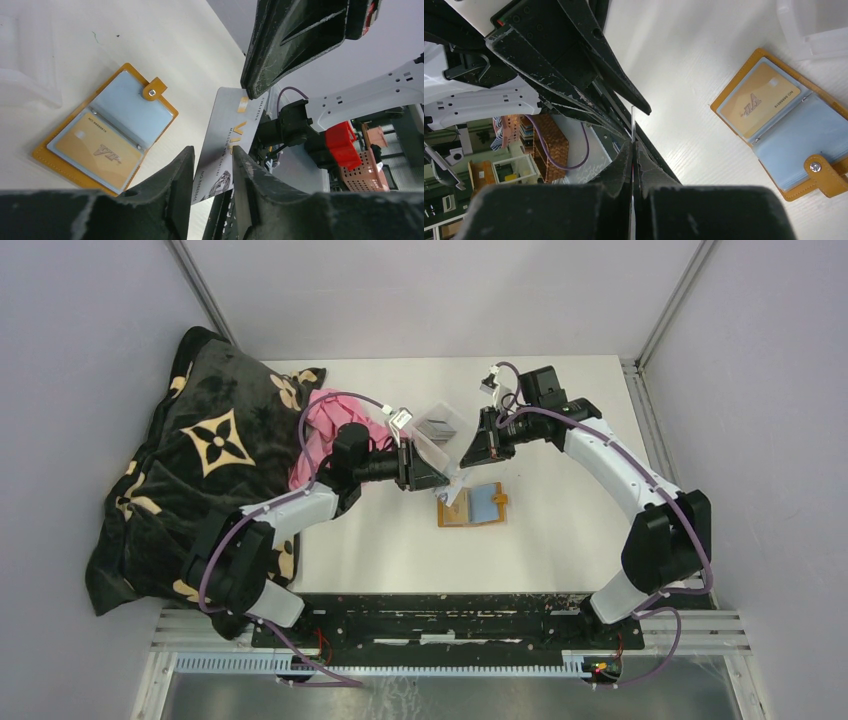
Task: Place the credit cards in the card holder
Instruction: Pick up the credit card from the storage box, then insert the credit card into the card holder.
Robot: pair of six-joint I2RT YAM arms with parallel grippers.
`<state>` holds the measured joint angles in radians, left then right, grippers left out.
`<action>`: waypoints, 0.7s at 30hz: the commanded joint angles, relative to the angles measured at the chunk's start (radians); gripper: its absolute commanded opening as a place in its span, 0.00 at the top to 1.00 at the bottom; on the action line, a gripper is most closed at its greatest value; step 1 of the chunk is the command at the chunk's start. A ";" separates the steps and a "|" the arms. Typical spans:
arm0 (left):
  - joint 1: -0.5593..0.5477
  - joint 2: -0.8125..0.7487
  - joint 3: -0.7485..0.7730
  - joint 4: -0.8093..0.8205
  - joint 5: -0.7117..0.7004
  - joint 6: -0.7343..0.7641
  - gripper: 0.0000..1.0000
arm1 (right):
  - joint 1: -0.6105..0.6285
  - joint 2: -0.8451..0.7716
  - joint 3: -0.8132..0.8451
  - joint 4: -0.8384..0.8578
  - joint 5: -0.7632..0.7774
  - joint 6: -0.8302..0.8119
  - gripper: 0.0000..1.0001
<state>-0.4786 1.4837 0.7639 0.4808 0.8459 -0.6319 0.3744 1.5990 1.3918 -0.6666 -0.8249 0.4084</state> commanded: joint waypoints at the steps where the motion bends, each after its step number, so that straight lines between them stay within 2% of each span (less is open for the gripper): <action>1: 0.007 0.023 0.000 0.081 0.071 -0.051 0.63 | -0.012 0.010 -0.021 0.088 -0.064 0.035 0.99; 8: 0.011 0.050 -0.018 0.129 0.099 -0.089 0.96 | -0.024 0.036 -0.037 0.127 -0.077 0.054 0.99; 12: 0.011 0.059 -0.042 0.153 0.079 -0.114 0.97 | -0.040 0.042 -0.030 0.127 -0.045 0.063 0.99; 13: 0.011 0.058 -0.052 0.153 0.061 -0.119 0.97 | -0.044 0.040 -0.028 0.121 -0.027 0.061 0.96; 18: 0.007 0.032 -0.118 0.151 -0.074 -0.158 0.97 | -0.049 -0.012 -0.051 0.103 0.105 0.048 0.67; 21: -0.009 -0.007 -0.154 0.118 -0.184 -0.167 0.97 | -0.049 -0.074 -0.095 0.121 0.193 0.063 0.60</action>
<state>-0.4736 1.5303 0.6468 0.5987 0.8093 -0.7475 0.3309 1.6291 1.3354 -0.5865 -0.7589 0.4683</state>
